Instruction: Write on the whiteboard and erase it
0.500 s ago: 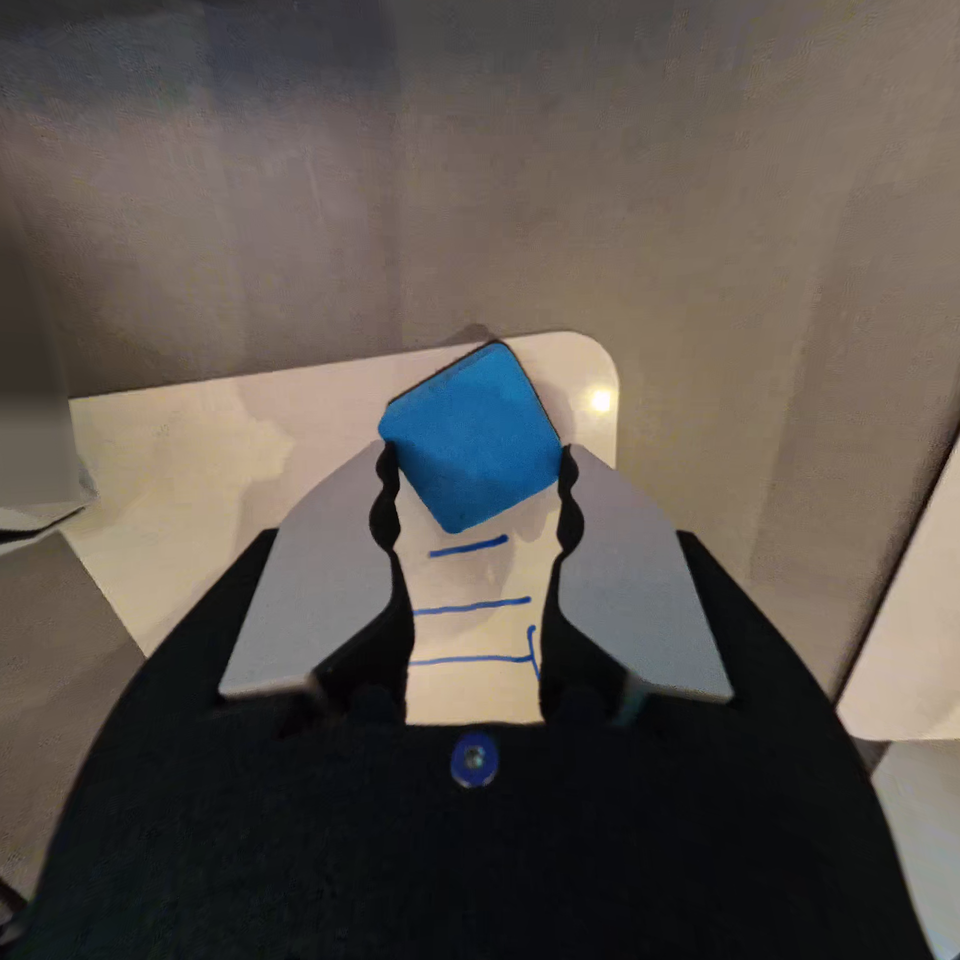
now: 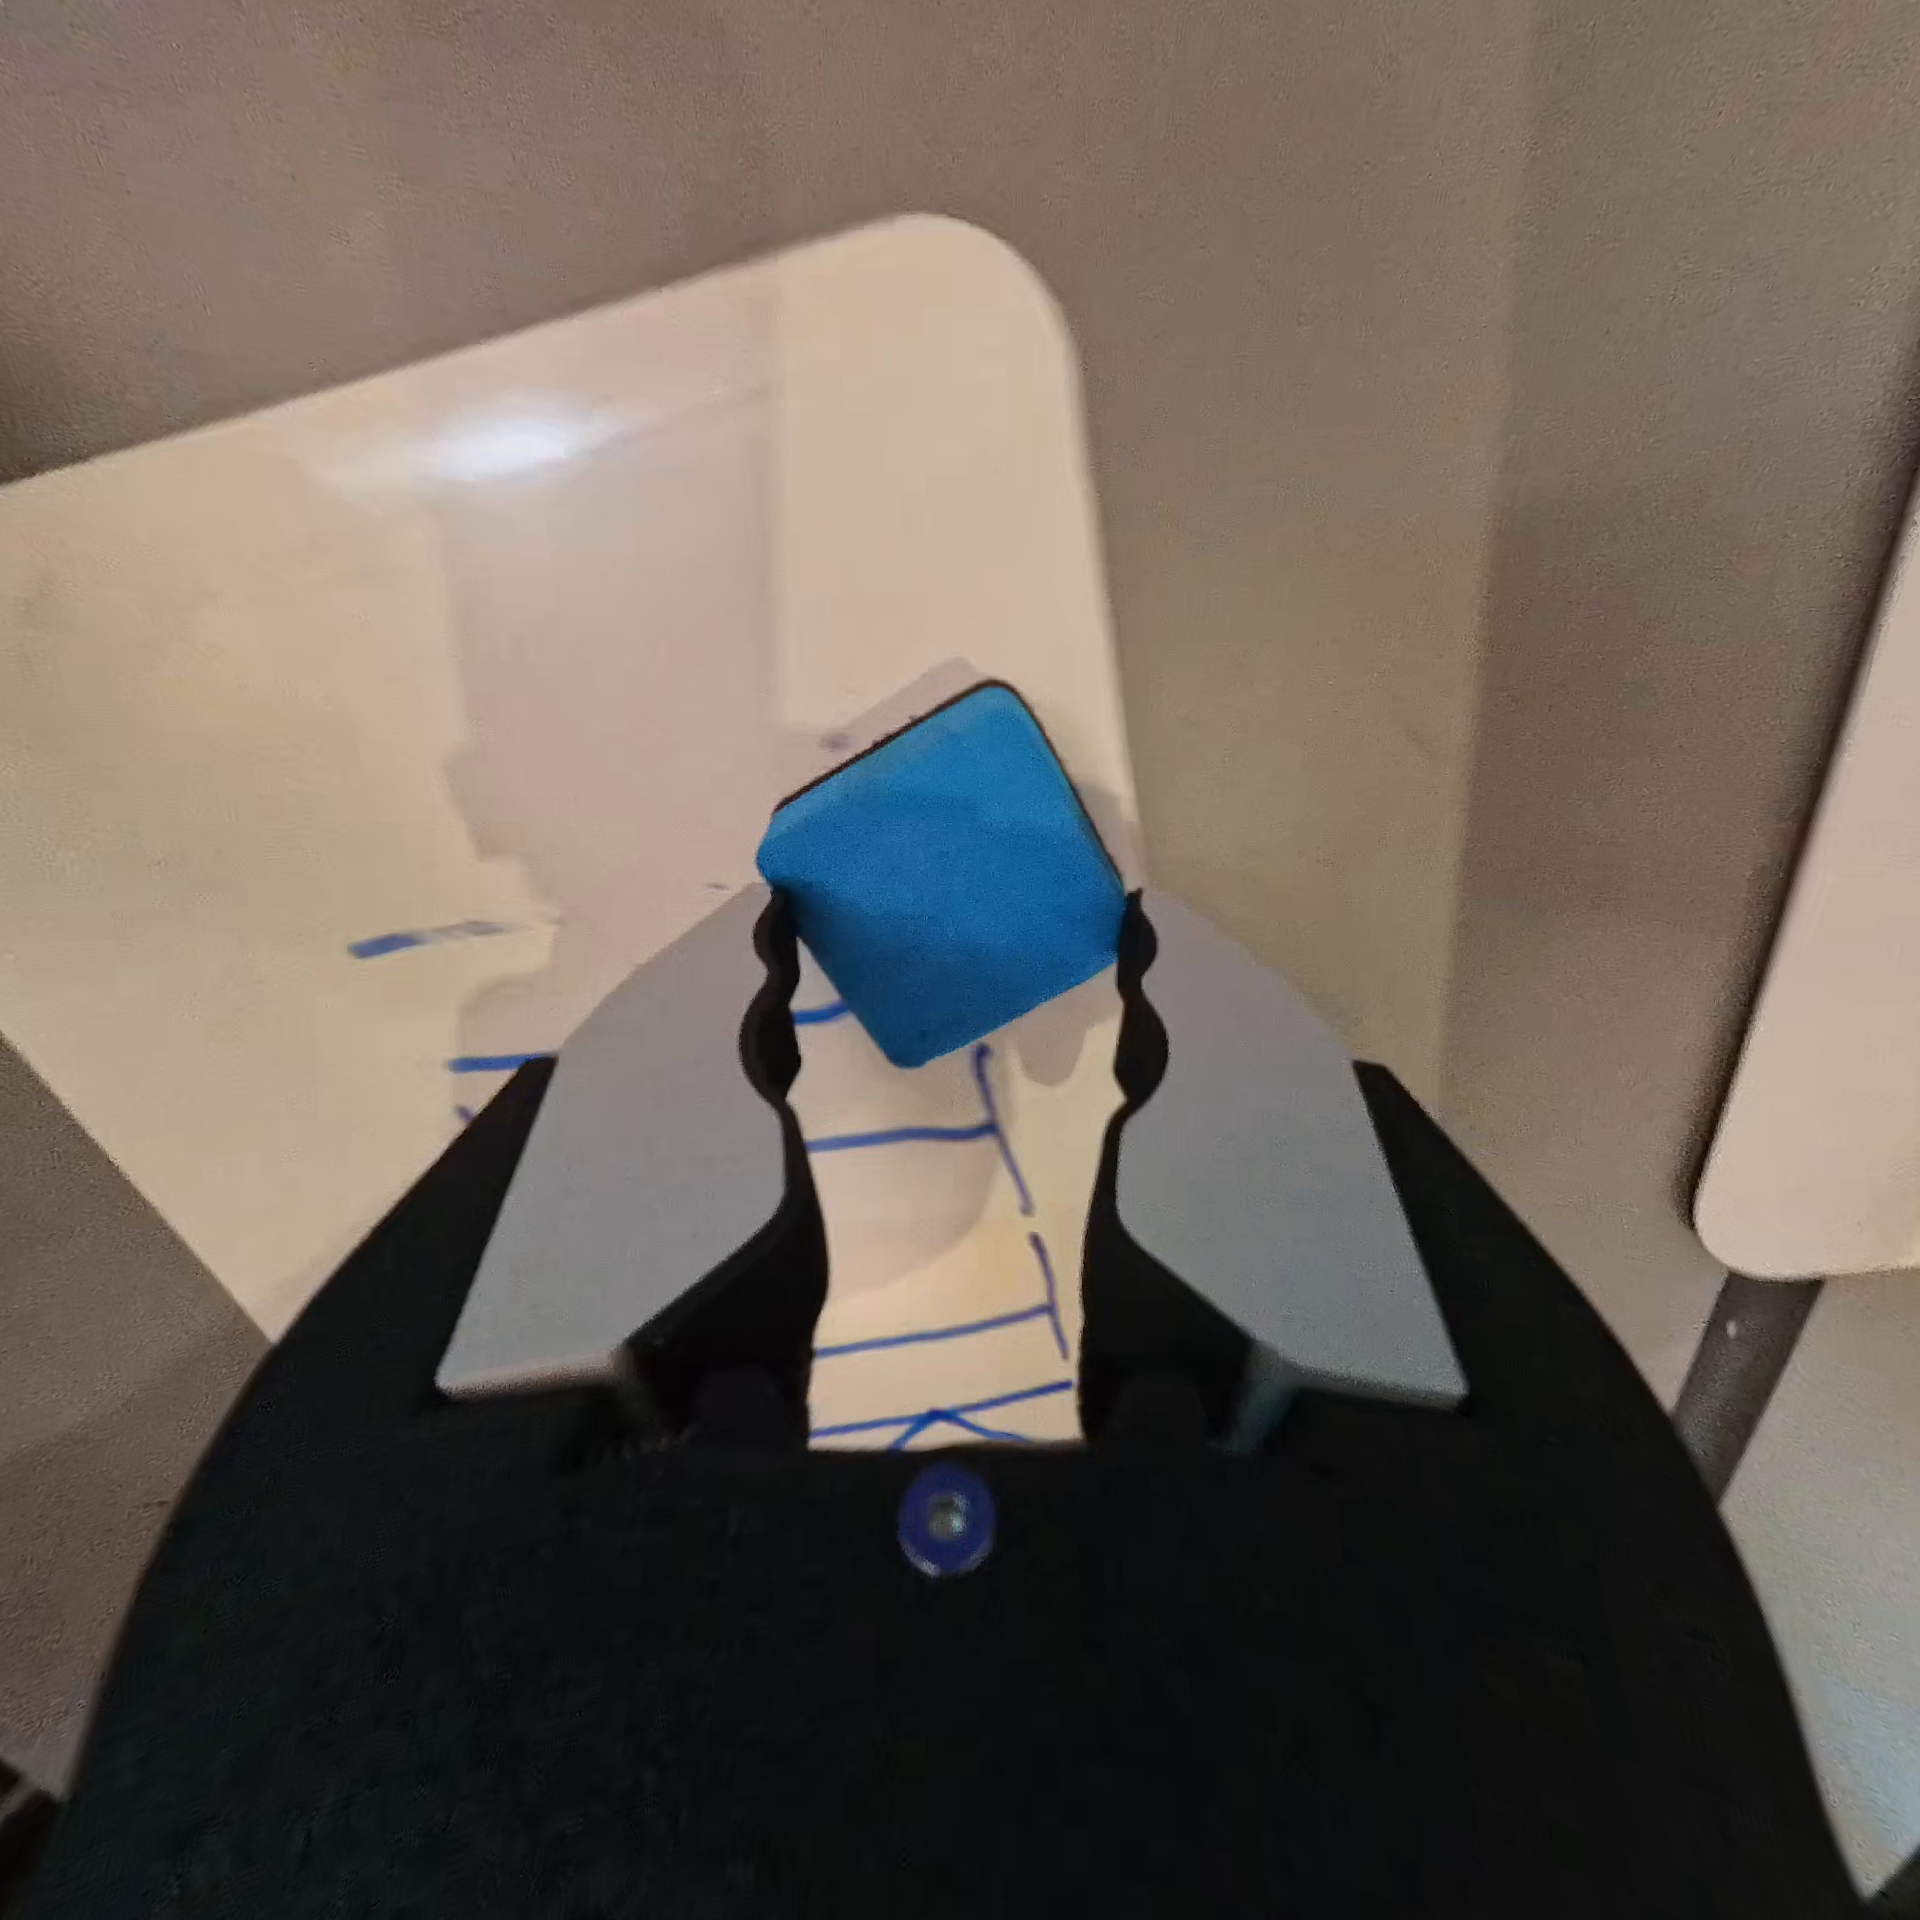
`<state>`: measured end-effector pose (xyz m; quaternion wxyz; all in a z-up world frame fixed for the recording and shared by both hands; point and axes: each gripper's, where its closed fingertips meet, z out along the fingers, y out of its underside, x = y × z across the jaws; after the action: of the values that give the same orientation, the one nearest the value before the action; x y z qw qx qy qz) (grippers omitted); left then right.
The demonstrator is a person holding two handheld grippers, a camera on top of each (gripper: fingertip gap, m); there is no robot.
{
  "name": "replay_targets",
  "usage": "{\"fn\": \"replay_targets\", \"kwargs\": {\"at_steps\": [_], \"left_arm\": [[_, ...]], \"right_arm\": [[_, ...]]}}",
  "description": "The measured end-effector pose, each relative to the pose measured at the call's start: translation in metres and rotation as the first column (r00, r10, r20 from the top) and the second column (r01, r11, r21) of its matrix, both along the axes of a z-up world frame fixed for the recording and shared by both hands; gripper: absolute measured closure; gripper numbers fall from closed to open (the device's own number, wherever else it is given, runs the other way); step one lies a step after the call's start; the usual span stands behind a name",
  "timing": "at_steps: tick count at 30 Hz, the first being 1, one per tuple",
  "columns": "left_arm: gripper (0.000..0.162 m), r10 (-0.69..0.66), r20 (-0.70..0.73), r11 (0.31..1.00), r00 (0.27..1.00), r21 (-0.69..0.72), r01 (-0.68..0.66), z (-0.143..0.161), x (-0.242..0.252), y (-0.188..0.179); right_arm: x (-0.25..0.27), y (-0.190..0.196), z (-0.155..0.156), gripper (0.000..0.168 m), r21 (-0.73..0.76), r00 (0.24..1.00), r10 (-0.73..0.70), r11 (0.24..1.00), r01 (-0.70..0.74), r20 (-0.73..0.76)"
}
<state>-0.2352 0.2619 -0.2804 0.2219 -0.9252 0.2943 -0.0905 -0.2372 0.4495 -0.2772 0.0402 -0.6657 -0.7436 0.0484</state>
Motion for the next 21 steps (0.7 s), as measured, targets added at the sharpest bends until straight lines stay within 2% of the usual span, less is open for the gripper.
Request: {"fn": "replay_targets", "kwargs": {"at_steps": [2, 3, 4, 6, 7, 10, 11, 13, 14, 17, 18, 20, 21], "left_arm": [[0.162, -0.005, -0.005, 1.0, 1.0, 0.0, 0.005, 0.0, 0.0, 0.0], [0.162, -0.004, -0.003, 1.0, 1.0, -0.004, 0.004, 0.0, 0.0, 0.0], [0.162, -0.002, -0.001, 1.0, 1.0, -0.007, 0.002, 0.0, 0.0, 0.0], [0.162, -0.003, -0.007, 1.0, 1.0, -0.001, 0.003, 0.0, -0.001, 0.001], [0.162, -0.004, -0.01, 1.0, 1.0, 0.001, 0.004, 0.0, -0.001, 0.001], [0.162, -0.01, -0.013, 1.0, 1.0, -0.009, 0.01, 0.0, -0.001, -0.001], [0.162, -0.009, -0.01, 1.0, 1.0, -0.012, 0.009, 0.0, -0.001, 0.0], [0.162, -0.007, -0.012, 1.0, 1.0, -0.006, 0.007, 0.0, -0.001, 0.0], [0.162, -0.01, -0.019, 1.0, 1.0, 0.0, 0.01, 0.0, -0.001, 0.0], [0.162, -0.017, -0.013, 1.0, 1.0, -0.008, 0.017, 0.0, -0.001, -0.001], [0.162, -0.015, -0.002, 1.0, 1.0, -0.013, 0.015, 0.0, -0.001, -0.001], [0.162, -0.012, 0.007, 1.0, 1.0, -0.009, 0.012, 0.0, -0.001, -0.001], [0.162, -0.015, 0.0, 1.0, 1.0, -0.004, 0.015, 0.0, -0.001, -0.001]], "right_arm": [[-0.008, -0.052, 0.0, 0.109, 0.01, 0.981, 0.193, 0.981, -0.193, -0.008], [-0.009, -0.064, 0.0, 0.109, 0.015, 0.968, 0.249, 0.969, -0.248, -0.018], [-0.003, -0.053, 0.0, 0.109, 0.005, 0.98, 0.2, 0.98, -0.2, -0.018], [0.022, -0.006, 0.0, 0.109, -0.003, 0.999, -0.006, 1.0, 0.006, 0.033], [0.027, -0.006, 0.0, 0.109, -0.001, 0.999, -0.017, 1.0, 0.017, 0.04], [0.017, -0.068, 0.0, 0.109, 0.017, 0.981, 0.195, 0.981, -0.195, 0.007], [0.02, -0.062, 0.0, 0.109, 0.008, 0.986, 0.168, 0.986, -0.168, -0.006], [0.038, -0.022, 0.0, 0.109, 0.0, 1.0, -0.022, 1.0, 0.022, 0.018], [0.04, -0.022, 0.0, 0.109, 0.003, 0.999, -0.038, 0.999, 0.038, 0.02], [0.028, -0.089, 0.0, 0.109, 0.019, 0.98, 0.198, 0.98, -0.198, 0.0], [0.032, -0.084, -0.001, 0.109, 0.01, 0.985, 0.172, 0.985, -0.172, -0.012], [0.052, -0.039, 0.0, 0.109, -0.005, 0.998, -0.055, 0.998, 0.055, 0.016], [0.053, -0.04, 0.0, 0.109, -0.01, 0.997, -0.077, 0.997, 0.078, 0.018]]}}
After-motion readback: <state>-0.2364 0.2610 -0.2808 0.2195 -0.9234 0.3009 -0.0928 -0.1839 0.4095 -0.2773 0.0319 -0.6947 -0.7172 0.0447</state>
